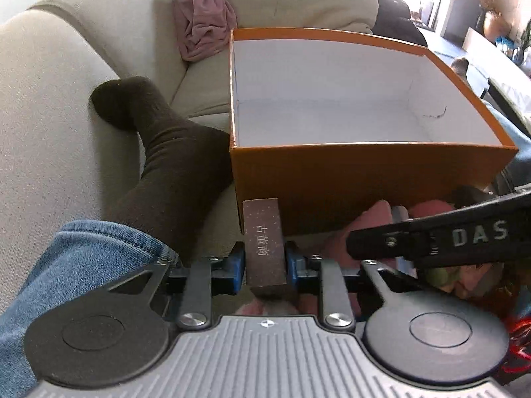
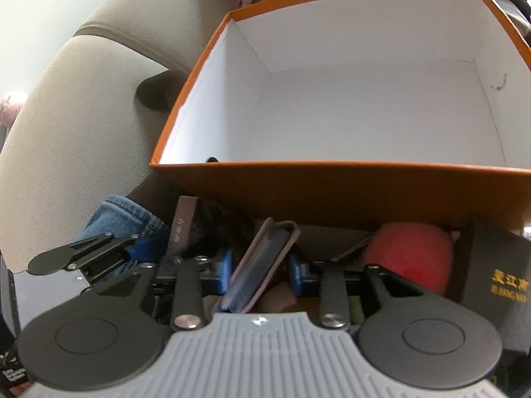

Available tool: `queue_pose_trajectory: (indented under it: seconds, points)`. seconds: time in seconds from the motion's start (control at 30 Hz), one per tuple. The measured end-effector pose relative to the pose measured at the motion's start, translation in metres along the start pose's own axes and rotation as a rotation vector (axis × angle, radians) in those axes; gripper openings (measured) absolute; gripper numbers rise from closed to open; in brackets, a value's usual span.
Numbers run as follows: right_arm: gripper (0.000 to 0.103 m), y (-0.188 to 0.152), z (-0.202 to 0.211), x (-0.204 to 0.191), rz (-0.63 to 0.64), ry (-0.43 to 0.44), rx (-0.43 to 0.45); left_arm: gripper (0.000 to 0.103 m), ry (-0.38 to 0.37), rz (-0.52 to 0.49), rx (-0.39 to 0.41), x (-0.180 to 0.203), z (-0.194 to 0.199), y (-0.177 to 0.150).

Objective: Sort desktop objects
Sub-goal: 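Grasp the dark brown block with the left tool while the right tool grasps the pink wallet, then carry the block and wallet into the orange box and open both tools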

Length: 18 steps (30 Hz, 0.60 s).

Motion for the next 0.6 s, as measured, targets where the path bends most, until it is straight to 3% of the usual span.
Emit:
queue_pose_trajectory:
  seconds: [0.03,0.07,0.27,0.5,0.6]
  points:
    - [0.018,0.0,0.003,0.001,-0.005,0.014,0.004,0.026,-0.01,0.012,0.004,-0.002,0.002,-0.001]
    - [0.018,0.0,0.007,0.0,-0.008,0.042,0.008,0.026,-0.017,0.026,0.008,-0.004,0.003,-0.001]
    - [0.017,0.004,0.047,-0.01,0.071,0.047,0.127,0.026,-0.065,0.095,0.088,-0.011,0.036,0.005]
    - [0.017,0.021,0.096,-0.021,0.123,0.132,0.177,0.026,-0.121,0.102,0.232,-0.01,0.099,0.026]
    - [0.017,0.038,0.122,-0.025,0.127,0.178,0.238,0.026,-0.143,0.104,0.307,-0.014,0.121,0.047]
Point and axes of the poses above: each gripper's, at about its wrist camera, not at the fingertips, and z roughly against the way its jaws point, x to its right, y to its top, the point moved 3 cm from there along -z, roughly the way its jaws point, and after that the axes turned 3 degrees about -y, right-handed, at the moved point
